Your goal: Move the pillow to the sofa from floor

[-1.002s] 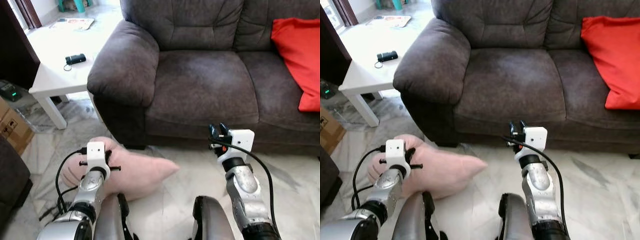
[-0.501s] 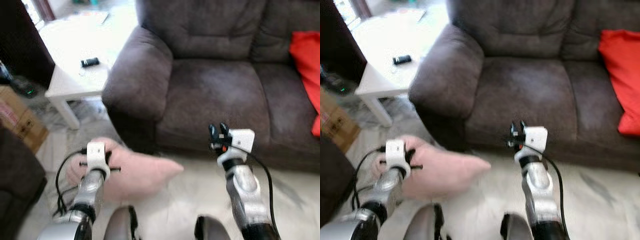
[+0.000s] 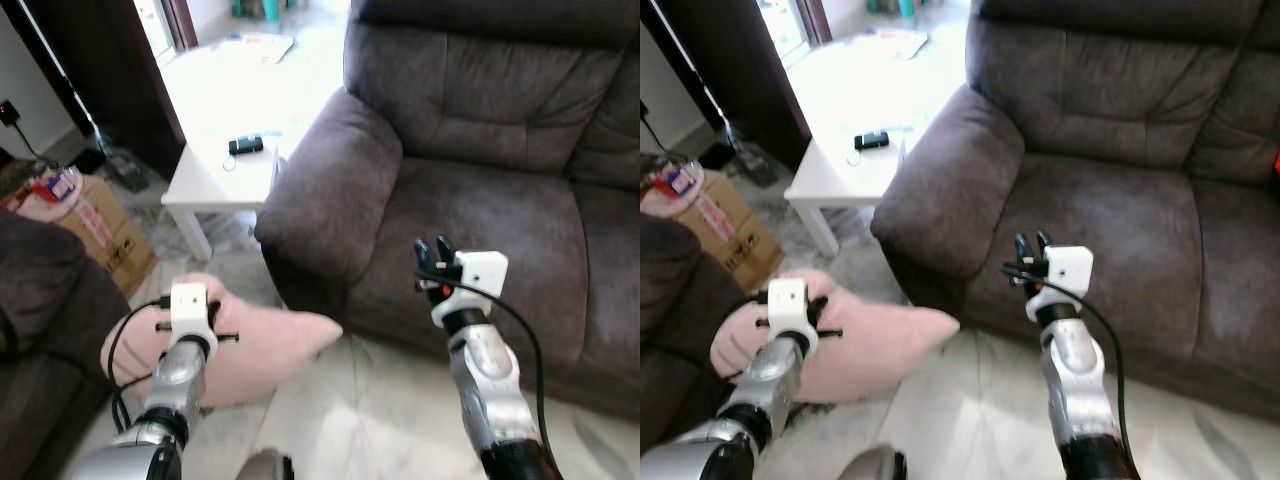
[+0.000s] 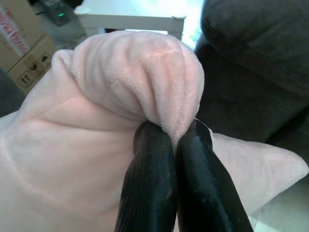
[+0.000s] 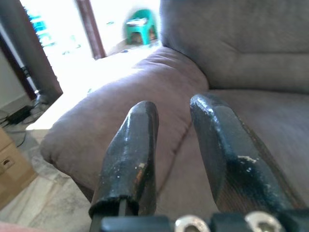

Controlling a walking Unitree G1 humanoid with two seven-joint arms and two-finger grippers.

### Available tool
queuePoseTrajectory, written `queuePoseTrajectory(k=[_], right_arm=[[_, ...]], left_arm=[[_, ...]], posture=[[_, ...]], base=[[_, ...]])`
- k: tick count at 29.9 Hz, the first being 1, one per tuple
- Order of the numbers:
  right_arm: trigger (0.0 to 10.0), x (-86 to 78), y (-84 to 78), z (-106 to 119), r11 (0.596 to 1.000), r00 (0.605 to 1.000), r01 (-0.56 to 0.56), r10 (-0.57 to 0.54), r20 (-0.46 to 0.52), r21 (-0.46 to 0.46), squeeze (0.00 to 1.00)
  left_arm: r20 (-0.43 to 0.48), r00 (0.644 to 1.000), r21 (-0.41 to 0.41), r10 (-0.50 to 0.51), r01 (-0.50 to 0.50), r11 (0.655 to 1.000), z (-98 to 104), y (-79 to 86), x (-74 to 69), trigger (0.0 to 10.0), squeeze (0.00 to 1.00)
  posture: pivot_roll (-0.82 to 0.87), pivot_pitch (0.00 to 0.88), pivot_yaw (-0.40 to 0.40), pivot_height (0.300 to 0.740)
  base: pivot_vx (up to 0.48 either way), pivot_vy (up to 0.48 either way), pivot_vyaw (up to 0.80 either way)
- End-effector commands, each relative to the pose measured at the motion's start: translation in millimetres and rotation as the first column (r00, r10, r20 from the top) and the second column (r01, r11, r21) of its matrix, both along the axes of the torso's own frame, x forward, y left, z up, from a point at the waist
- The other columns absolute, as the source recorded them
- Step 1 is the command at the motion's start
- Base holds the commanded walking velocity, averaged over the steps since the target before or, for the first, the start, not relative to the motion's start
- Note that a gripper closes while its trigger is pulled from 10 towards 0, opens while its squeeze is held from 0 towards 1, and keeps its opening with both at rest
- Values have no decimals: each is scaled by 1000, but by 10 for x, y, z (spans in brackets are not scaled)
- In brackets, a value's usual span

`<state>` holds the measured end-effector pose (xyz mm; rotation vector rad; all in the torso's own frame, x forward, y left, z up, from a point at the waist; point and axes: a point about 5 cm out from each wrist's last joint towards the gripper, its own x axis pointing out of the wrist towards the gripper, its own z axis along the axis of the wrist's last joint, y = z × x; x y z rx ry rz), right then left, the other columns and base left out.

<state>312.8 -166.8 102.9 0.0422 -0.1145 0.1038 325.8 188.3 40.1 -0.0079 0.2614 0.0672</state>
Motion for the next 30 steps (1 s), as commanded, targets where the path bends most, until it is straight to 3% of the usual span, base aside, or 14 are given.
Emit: queuePoseTrajectory(k=[1,20,24,30], right_arm=[[10000,-3,34,-21,1000,1000,-9,9,-3,9,0],[10000,22,27,29,1000,1000,-12,12,24,16,0],[10000,25,13,37,1000,999,-4,4,32,12,0],[10000,24,6,25,1000,1000,1,-2,26,11,0]], left_arm=[[93,996,13,7,-9,1000,164,58,74,10000,0],[110,994,5,-9,8,1000,165,50,54,10000,0],[118,993,5,-20,19,1000,181,40,60,10000,0],[150,987,10,-48,47,999,249,47,83,10000,0]], posture=[[-3,29,31,716],[7,36,24,716],[8,36,25,739],[11,38,28,740]], base=[[0,0,0],[0,0,0],[0,0,0],[0,0,0]])
